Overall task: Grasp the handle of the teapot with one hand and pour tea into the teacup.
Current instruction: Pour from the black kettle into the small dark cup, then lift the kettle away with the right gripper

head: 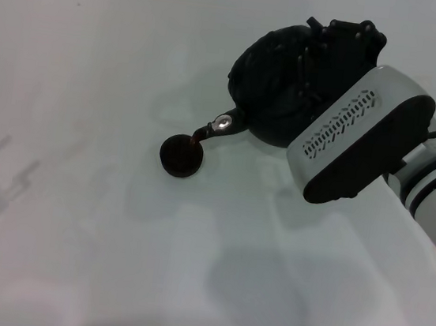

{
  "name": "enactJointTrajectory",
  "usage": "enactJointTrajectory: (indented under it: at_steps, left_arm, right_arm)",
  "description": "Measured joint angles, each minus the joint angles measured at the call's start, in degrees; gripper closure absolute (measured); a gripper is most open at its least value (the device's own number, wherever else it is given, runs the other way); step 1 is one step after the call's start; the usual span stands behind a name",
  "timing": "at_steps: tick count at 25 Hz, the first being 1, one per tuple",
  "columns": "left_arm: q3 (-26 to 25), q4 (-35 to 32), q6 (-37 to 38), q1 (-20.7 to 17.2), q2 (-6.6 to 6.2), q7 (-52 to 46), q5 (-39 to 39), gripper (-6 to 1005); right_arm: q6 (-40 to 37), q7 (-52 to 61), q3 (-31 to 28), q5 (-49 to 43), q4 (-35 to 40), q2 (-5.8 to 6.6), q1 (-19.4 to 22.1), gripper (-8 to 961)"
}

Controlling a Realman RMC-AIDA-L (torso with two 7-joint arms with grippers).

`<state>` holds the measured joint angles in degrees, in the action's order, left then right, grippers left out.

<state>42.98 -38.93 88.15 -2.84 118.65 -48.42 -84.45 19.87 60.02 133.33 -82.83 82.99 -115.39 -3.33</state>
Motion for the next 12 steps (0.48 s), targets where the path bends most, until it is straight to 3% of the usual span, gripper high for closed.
enactJointTrajectory:
  at_steps: [12]
  left_arm:
    - [-0.1, 0.0, 0.0, 0.3, 0.00, 0.1, 0.0, 416]
  right_arm:
    - [-1.9, 0.4, -0.7, 3.5, 1.0, 0.15, 0.2, 843]
